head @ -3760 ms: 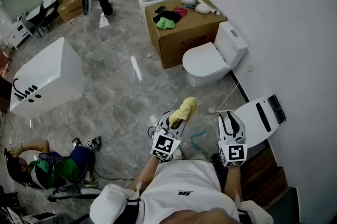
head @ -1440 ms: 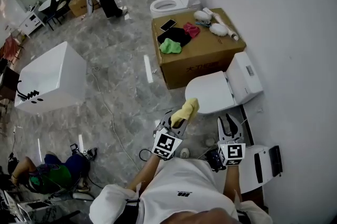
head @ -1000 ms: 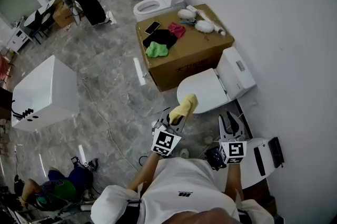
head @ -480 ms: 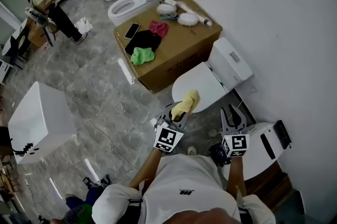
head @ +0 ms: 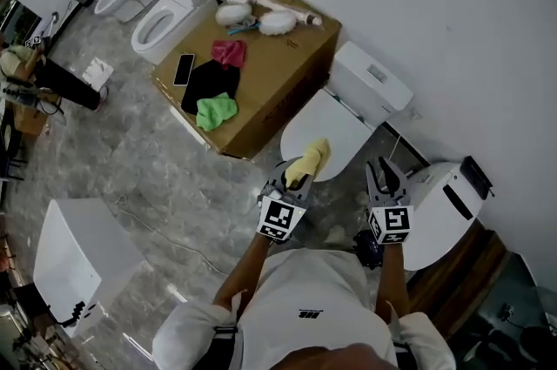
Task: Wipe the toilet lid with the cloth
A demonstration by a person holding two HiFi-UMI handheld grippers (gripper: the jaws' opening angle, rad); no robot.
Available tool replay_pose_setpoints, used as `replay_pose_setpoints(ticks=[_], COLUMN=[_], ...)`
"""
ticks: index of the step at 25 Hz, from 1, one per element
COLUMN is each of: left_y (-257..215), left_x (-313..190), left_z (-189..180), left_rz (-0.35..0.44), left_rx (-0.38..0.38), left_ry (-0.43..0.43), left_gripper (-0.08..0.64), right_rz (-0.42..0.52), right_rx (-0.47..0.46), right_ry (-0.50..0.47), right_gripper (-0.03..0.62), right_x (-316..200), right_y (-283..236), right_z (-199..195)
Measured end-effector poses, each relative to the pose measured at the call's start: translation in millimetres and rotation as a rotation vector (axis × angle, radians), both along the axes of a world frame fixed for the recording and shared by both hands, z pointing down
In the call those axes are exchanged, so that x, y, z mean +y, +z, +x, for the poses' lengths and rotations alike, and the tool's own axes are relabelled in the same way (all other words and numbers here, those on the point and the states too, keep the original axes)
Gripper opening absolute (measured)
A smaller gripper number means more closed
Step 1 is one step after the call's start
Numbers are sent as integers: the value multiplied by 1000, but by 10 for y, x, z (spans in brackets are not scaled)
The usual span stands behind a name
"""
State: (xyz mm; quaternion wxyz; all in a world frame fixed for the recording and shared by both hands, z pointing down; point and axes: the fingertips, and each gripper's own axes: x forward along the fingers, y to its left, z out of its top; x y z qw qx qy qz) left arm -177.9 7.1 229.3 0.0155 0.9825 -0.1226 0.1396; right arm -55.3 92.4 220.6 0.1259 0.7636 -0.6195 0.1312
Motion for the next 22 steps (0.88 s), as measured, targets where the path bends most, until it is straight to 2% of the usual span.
replay_pose_setpoints(ticks=[6,12,17,22], left_y=[254,572,845,1108], left_x=[-241,-384,-520,-630], left_z=[221,591,906,1269], left_rz=[-26,-41,-57,-79], left_rx=[-21,-46,-76,-121], left_ry=[88,130,115,90], left_gripper=[80,80,80,80], right_rz=[-54,-93,-117,-159], right_rx=[-23,-51,-96,-131], right_ry=[75,121,104,45], right_gripper=[140,140,140,140], right_x=[-89,-114,-254,-451], right_y=[246,565,885,1252], right_z=[98,390,620,870])
